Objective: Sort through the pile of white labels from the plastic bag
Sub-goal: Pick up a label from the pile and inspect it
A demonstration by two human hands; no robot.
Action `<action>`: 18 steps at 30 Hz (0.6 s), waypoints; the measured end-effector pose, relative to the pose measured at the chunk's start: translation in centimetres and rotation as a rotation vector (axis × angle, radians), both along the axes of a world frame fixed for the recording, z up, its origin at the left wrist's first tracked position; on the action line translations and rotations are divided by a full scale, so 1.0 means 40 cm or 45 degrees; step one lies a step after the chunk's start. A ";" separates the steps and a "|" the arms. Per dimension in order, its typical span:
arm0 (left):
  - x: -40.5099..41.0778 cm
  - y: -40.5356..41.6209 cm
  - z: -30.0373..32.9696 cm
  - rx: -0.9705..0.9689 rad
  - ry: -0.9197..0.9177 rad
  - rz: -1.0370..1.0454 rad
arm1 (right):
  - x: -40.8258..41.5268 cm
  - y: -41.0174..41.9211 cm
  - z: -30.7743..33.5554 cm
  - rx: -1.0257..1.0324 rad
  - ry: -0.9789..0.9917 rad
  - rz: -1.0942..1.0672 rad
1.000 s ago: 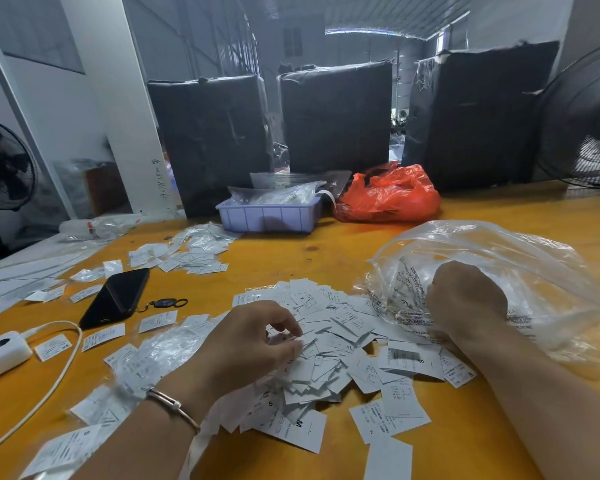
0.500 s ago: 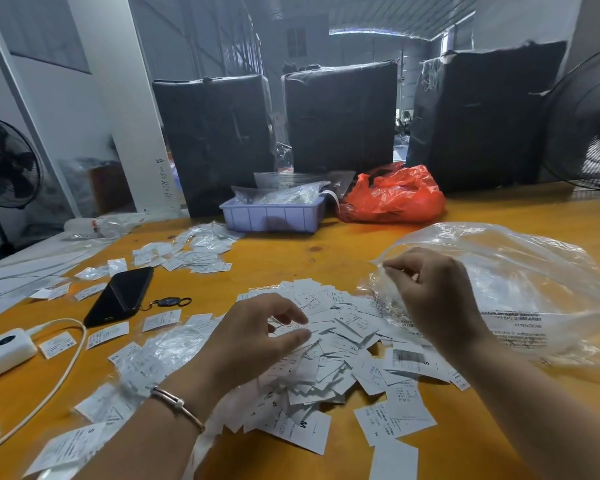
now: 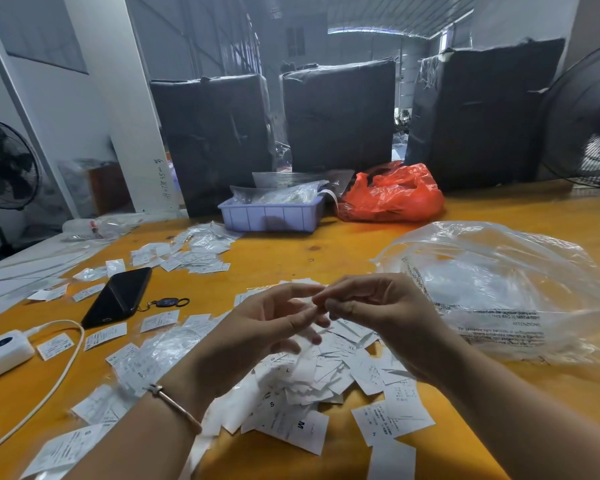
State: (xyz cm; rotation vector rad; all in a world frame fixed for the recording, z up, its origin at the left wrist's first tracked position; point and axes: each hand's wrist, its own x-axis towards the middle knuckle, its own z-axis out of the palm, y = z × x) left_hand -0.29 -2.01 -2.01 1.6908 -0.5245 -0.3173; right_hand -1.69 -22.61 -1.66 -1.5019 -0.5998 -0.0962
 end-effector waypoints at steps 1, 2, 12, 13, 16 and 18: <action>0.001 0.003 0.001 -0.026 -0.001 0.022 | 0.001 -0.001 -0.002 -0.016 0.000 -0.018; 0.002 0.006 0.002 -0.061 0.006 0.045 | 0.002 -0.003 -0.002 -0.035 -0.005 -0.034; -0.001 0.004 0.003 -0.097 -0.011 0.310 | 0.019 -0.012 -0.025 -0.277 0.006 -0.276; -0.001 0.003 0.003 -0.081 -0.019 0.333 | 0.022 -0.012 -0.032 -0.389 -0.043 -0.373; 0.002 0.004 0.004 -0.040 -0.047 0.410 | 0.032 -0.015 -0.051 -0.929 -0.231 -0.664; 0.003 0.006 0.005 -0.018 -0.050 0.436 | 0.035 -0.016 -0.060 -1.188 -0.221 -0.636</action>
